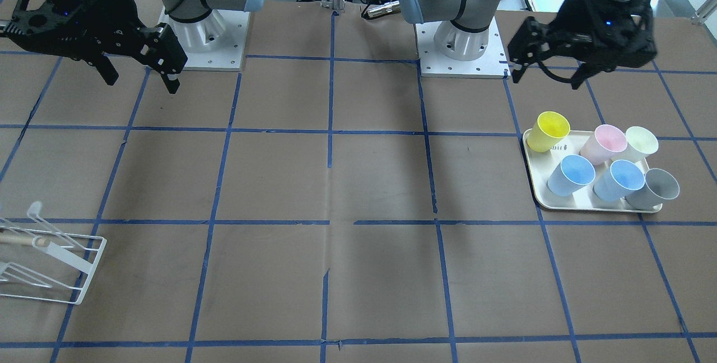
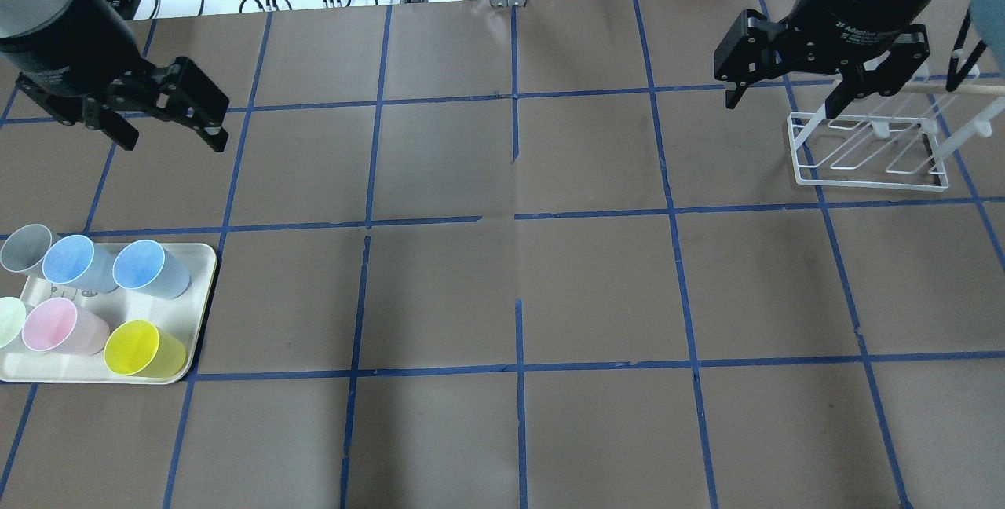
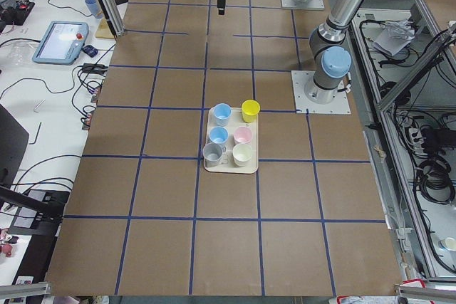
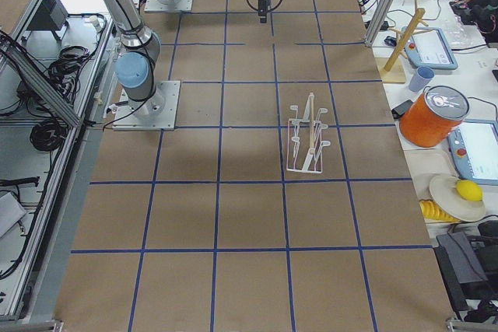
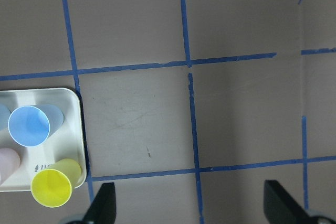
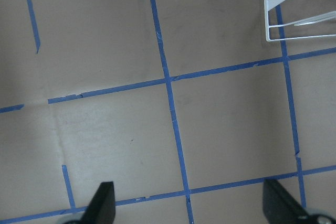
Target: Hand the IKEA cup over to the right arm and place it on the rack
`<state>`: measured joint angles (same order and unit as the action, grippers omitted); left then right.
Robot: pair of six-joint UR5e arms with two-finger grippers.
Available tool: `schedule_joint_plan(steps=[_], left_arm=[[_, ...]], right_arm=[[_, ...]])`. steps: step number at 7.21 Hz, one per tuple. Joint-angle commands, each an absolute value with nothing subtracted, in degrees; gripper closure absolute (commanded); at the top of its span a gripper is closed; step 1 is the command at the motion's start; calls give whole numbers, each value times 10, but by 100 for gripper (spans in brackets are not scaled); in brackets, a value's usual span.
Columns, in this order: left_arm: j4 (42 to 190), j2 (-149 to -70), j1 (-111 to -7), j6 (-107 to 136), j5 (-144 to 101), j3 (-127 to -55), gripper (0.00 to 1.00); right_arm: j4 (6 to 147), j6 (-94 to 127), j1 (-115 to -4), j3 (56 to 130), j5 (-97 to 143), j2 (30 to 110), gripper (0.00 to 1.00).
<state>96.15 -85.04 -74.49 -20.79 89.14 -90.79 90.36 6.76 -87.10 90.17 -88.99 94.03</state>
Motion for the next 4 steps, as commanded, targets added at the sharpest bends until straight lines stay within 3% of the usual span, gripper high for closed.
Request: schedule_joint_plan(steps=[1, 4], left_arm=[[943, -866, -567, -388, 888, -947, 0], [779, -948, -413, -554, 892, -979, 0]], right_arm=[[904, 69, -871, 903, -893, 940, 0], [897, 69, -873, 903, -884, 946, 0]])
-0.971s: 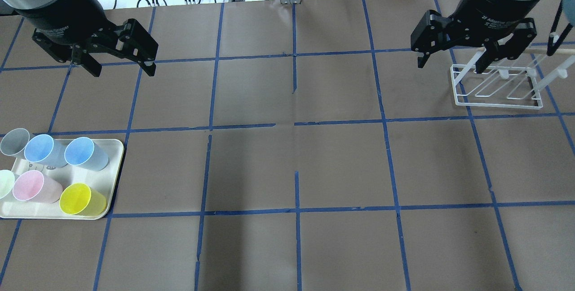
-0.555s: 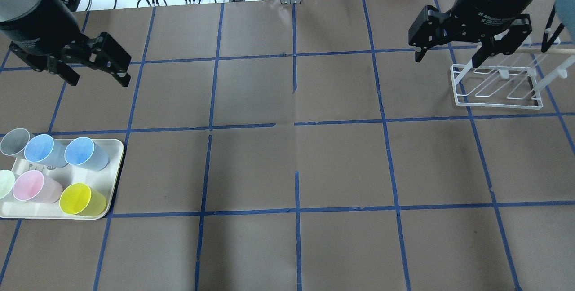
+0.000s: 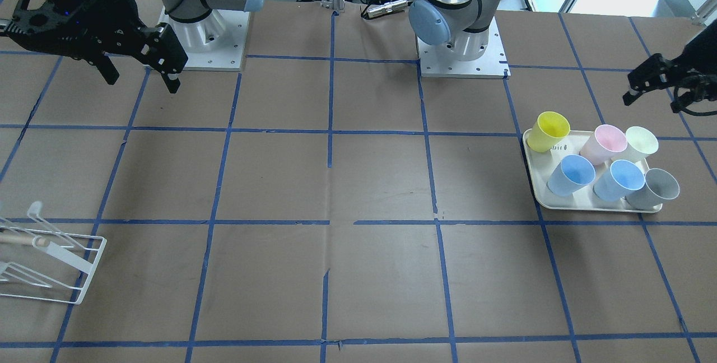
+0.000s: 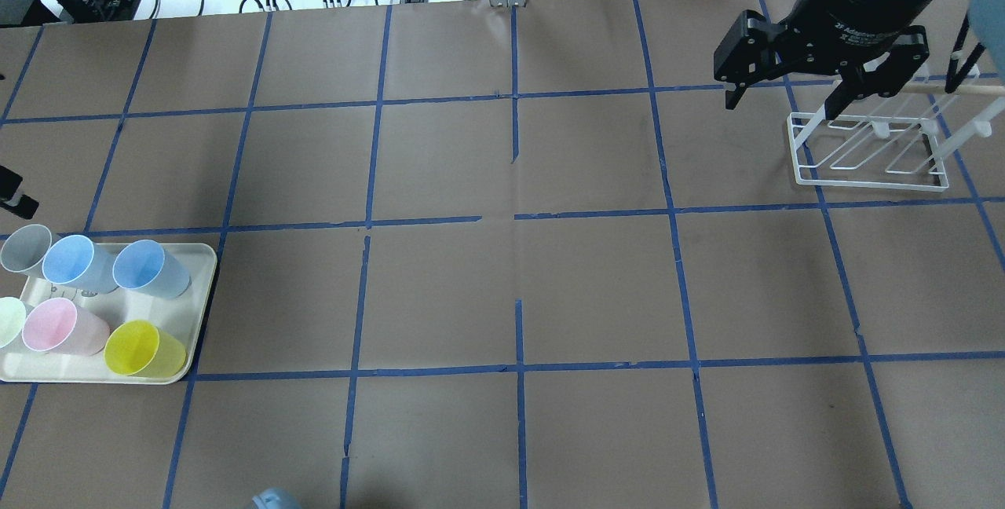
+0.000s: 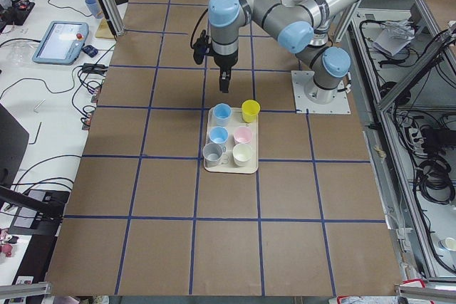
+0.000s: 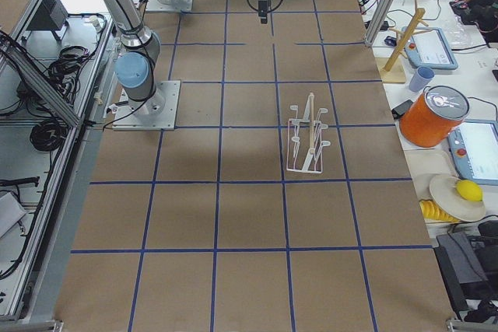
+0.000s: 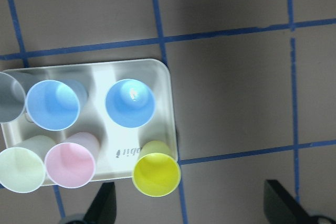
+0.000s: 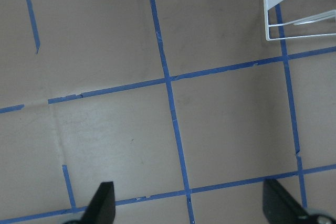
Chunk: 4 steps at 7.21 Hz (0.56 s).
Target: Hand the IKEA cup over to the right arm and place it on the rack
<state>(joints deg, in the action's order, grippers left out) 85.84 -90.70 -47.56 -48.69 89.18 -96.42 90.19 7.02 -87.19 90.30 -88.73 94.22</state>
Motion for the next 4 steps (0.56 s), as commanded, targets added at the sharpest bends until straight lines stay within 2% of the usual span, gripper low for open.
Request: schedule_joint_plan(steps=[1, 4], left_arm=[[738, -981, -383, -619, 893, -988, 0], [676, -1060, -326, -691, 852, -995, 0]], right_arm=[[894, 68, -873, 904, -888, 946, 0], [880, 67, -872, 909, -887, 945, 0]])
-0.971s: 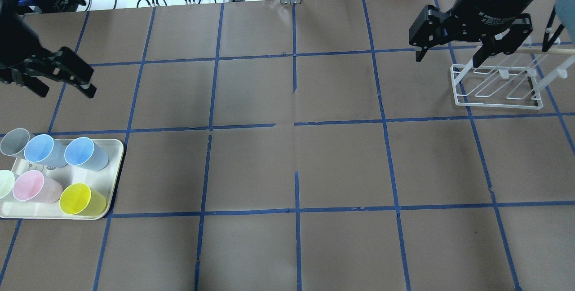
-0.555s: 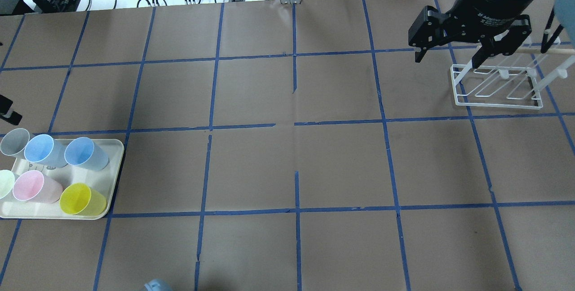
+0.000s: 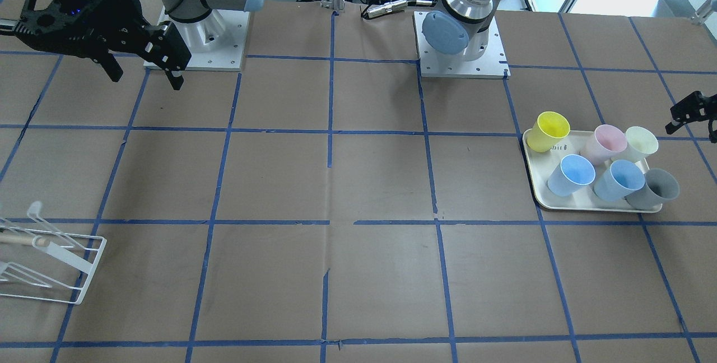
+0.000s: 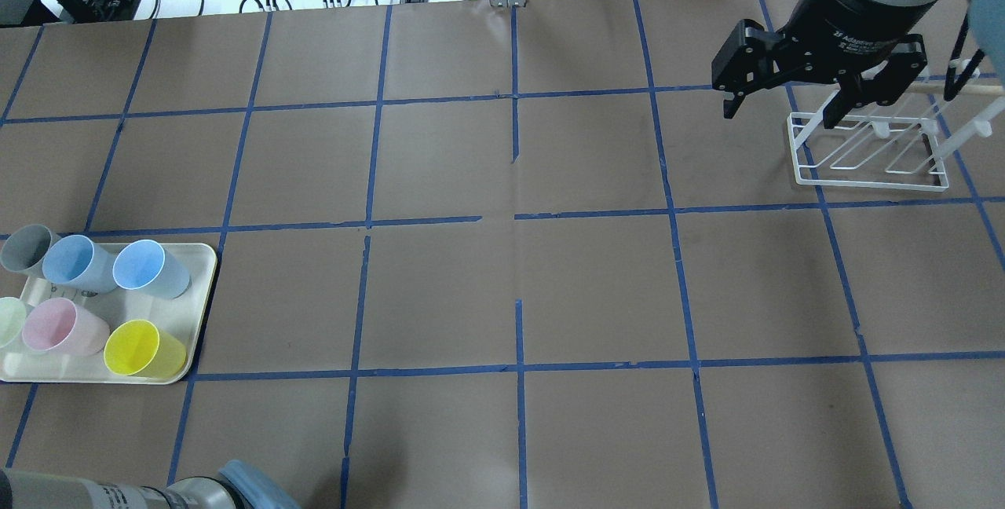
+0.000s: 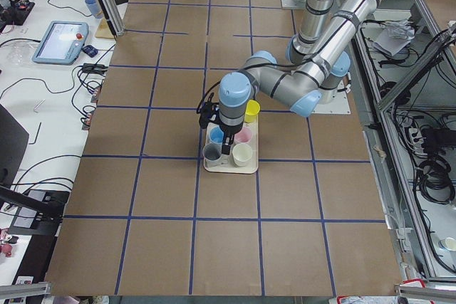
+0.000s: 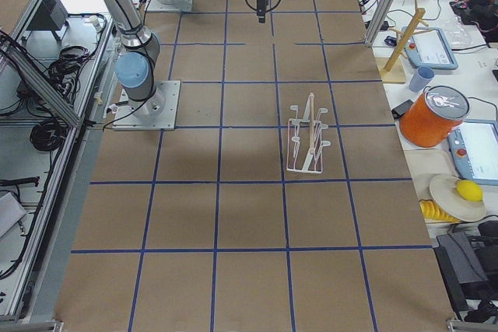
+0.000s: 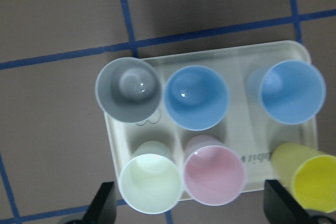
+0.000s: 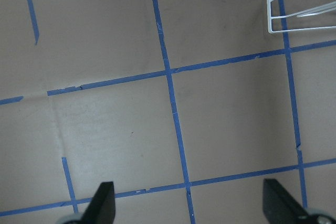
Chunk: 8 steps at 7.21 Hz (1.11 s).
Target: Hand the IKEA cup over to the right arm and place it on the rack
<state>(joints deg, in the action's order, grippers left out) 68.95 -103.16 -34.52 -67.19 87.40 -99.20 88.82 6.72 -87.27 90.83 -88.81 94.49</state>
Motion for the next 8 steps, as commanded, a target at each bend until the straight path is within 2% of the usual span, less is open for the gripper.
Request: schedule_joint_plan(steps=[1, 6, 8], left_arm=[[675, -1076, -315, -696, 853, -997, 0], [650, -1122, -311, -706, 887, -1017, 0], [644, -1111, -310, -711, 908, -1040, 0]], right_arm=[[880, 67, -870, 909, -887, 945, 0], [870, 68, -872, 910, -887, 946, 0], [870, 69, -872, 910, -887, 946, 0]])
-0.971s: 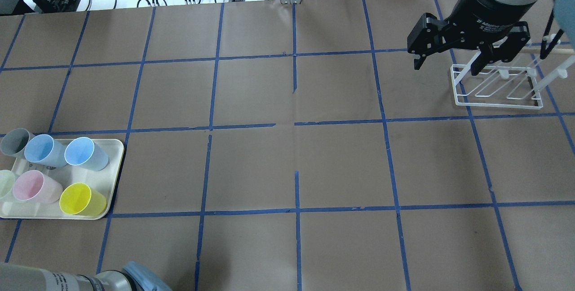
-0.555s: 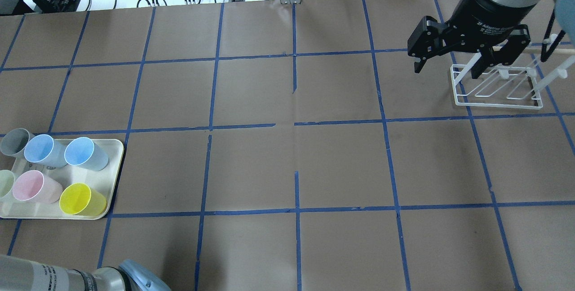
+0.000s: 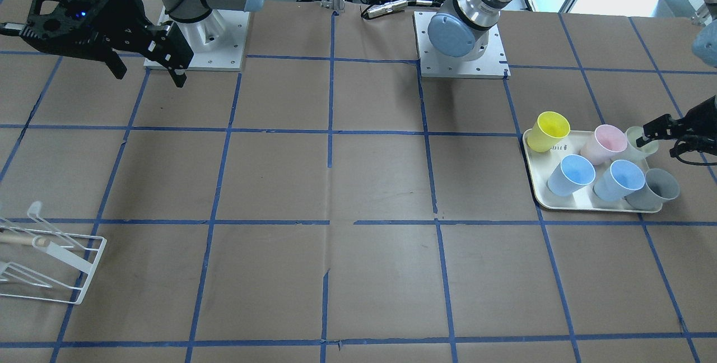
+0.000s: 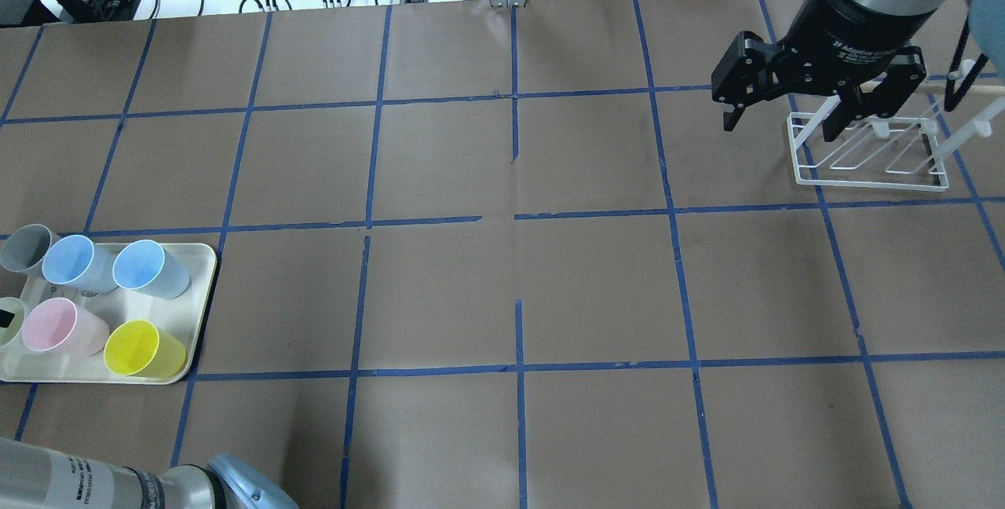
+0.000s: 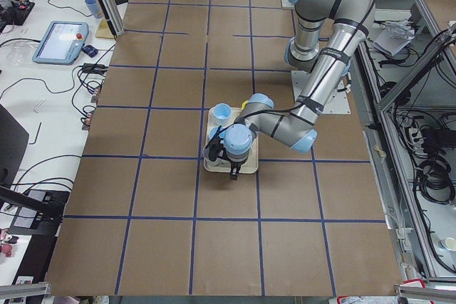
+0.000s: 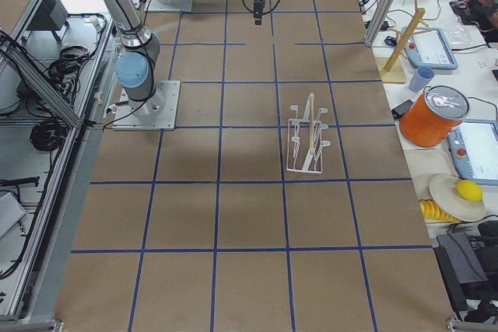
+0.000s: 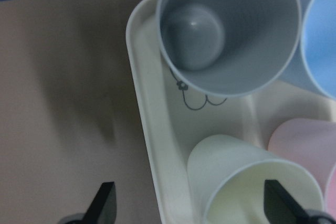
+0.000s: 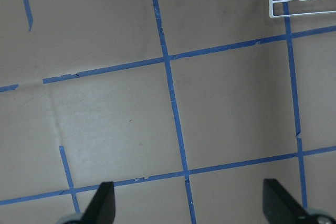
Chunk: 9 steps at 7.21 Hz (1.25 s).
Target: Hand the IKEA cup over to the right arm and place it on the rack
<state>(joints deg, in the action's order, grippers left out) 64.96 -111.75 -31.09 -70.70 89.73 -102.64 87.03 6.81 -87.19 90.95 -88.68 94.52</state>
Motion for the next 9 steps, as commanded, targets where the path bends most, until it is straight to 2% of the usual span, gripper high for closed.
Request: schedule_joint_plan(steps=[1, 5, 6, 8, 9], left_arm=[[642, -1119, -310, -712, 908, -1043, 0], [566, -1115, -312, -708, 951, -1081, 0], [565, -1117, -312, -709, 950, -1081, 6], [566, -1114, -314, -707, 947, -1080, 59], [567, -1114, -314, -709, 945, -1080, 75]], right_arm=[[871, 69, -872, 910, -886, 945, 0], [872, 69, -872, 910, -888, 944, 0], [873, 69, -872, 910, -888, 944, 0], [874, 69, -872, 910, -883, 946, 0], [873, 74, -872, 910, -880, 945, 0]])
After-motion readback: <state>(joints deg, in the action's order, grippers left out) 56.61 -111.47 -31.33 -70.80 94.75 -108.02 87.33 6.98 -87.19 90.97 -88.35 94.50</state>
